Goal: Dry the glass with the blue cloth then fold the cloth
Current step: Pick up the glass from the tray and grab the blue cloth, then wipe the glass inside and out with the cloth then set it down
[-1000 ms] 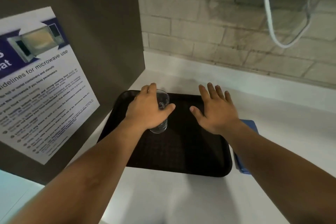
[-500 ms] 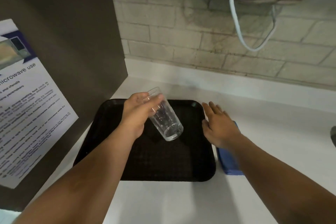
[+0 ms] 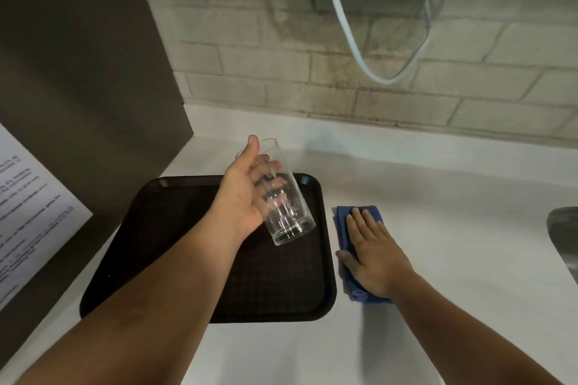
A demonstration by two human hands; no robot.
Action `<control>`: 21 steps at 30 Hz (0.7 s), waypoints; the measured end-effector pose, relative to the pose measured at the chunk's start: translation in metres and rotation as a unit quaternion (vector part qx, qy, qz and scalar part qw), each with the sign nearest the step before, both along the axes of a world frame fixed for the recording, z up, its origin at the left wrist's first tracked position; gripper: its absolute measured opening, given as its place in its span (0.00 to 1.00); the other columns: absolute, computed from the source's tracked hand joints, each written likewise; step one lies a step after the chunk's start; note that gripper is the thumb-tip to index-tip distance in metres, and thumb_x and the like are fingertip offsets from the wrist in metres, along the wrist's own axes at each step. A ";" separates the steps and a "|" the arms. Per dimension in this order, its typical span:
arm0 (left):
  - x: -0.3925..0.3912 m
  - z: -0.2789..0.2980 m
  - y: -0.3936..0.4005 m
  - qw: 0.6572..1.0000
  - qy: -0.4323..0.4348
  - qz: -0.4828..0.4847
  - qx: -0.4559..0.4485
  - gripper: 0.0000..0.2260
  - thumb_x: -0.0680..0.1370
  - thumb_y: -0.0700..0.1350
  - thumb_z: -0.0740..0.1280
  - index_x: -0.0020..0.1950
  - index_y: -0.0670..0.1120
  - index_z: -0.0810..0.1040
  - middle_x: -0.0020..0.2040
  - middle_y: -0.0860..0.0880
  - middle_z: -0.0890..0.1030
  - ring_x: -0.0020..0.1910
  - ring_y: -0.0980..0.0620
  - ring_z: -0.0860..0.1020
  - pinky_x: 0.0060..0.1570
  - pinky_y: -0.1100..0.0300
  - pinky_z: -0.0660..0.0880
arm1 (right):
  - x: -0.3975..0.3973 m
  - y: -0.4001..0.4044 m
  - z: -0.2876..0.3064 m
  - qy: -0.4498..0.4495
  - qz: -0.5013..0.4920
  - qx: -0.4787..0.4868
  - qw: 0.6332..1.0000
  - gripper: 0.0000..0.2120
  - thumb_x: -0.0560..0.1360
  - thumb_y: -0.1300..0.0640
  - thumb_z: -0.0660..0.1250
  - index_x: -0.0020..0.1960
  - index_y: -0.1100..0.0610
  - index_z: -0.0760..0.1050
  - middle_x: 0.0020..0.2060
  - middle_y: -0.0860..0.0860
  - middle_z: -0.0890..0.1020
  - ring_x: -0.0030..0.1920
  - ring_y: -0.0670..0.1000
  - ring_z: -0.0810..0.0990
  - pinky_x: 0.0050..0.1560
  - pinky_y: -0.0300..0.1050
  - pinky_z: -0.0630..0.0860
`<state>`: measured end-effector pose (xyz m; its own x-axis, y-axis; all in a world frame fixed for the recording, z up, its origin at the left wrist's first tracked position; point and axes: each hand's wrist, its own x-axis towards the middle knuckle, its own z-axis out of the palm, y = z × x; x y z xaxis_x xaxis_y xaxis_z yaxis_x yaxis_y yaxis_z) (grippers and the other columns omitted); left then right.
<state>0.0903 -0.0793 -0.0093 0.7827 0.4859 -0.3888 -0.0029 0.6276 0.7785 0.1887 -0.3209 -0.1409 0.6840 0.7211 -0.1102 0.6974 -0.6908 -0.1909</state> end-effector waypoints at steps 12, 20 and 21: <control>0.001 0.000 -0.011 0.997 0.055 0.042 -0.029 0.36 0.71 0.68 0.72 0.61 0.38 0.74 0.60 0.37 0.82 0.57 0.37 0.82 0.56 0.41 0.79 | 0.006 0.006 0.065 0.587 -0.326 0.610 0.421 0.21 0.81 0.44 0.60 0.53 0.59 0.85 0.53 0.63 0.86 0.50 0.65 0.85 0.51 0.61 0.81; 0.008 0.026 -0.008 0.989 0.133 -0.026 0.066 0.37 0.70 0.72 0.70 0.66 0.46 0.77 0.57 0.42 0.84 0.51 0.41 0.85 0.46 0.48 0.83 | -0.058 0.079 0.137 0.479 -0.034 0.474 0.738 0.30 0.70 0.54 0.60 0.73 0.48 0.72 0.63 0.53 0.82 0.58 0.52 0.82 0.60 0.50 0.79; 0.006 0.027 -0.004 0.988 0.136 -0.027 0.069 0.35 0.71 0.72 0.70 0.65 0.46 0.78 0.55 0.41 0.86 0.49 0.41 0.86 0.41 0.51 0.83 | -0.062 0.084 0.140 0.440 0.012 0.416 0.795 0.37 0.70 0.55 0.58 0.79 0.47 0.60 0.71 0.52 0.75 0.65 0.51 0.78 0.68 0.53 0.74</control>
